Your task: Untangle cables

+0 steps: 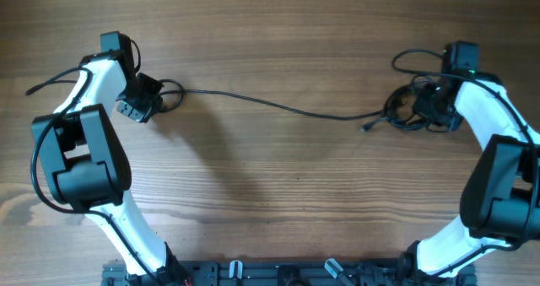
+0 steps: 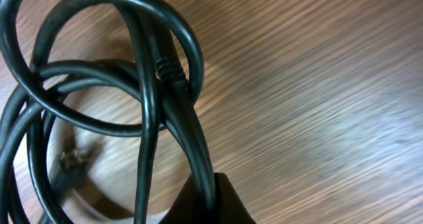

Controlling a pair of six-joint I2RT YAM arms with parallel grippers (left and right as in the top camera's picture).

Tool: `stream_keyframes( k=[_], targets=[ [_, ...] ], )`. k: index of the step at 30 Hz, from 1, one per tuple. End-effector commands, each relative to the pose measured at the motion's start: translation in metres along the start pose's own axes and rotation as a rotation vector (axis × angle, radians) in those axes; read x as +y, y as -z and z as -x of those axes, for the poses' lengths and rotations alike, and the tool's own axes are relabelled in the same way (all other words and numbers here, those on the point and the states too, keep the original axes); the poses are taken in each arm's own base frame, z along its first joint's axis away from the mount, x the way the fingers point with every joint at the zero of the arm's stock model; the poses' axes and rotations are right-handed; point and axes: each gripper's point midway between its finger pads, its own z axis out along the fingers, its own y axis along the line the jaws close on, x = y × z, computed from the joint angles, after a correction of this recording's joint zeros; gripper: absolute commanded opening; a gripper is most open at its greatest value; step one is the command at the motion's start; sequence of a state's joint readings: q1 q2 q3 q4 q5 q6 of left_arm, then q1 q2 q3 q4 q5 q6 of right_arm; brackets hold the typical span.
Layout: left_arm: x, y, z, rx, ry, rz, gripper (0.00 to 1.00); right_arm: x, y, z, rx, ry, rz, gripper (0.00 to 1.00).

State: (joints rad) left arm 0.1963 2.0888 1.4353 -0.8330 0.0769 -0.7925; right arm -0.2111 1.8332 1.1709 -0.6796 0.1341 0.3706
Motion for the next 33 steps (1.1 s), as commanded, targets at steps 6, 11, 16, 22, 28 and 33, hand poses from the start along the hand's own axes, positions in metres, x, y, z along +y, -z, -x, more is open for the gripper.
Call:
stream_keyframes(
  k=[6, 11, 16, 22, 28, 33],
  targets=[
    [0.023, -0.021, 0.001, -0.009, 0.038, 0.093, 0.04, -0.058, -0.009, 0.019, -0.037, -0.151, -0.094, 0.05],
    [0.023, -0.021, 0.001, -0.008, 0.038, 0.092, 0.04, -0.040, -0.011, 0.012, 0.011, -0.131, 0.023, 0.04],
    [0.018, -0.021, -0.002, 0.013, 0.039, 0.066, 0.04, 0.015, -0.016, -0.030, 0.162, -0.128, 0.344, 0.05],
    [0.011, -0.022, -0.004, 0.005, 0.020, 0.054, 0.08, 0.065, -0.023, -0.081, 0.232, -0.032, 0.520, 0.05],
    [-0.019, -0.014, -0.029, 0.133, -0.231, -0.115, 0.95, 0.132, -0.001, -0.119, 0.275, 0.157, 0.675, 0.06],
    [-0.057, 0.030, -0.054, 0.200, -0.442, -0.376, 1.00, 0.168, 0.021, -0.134, 0.275, 0.299, 0.806, 0.12]
  ],
)
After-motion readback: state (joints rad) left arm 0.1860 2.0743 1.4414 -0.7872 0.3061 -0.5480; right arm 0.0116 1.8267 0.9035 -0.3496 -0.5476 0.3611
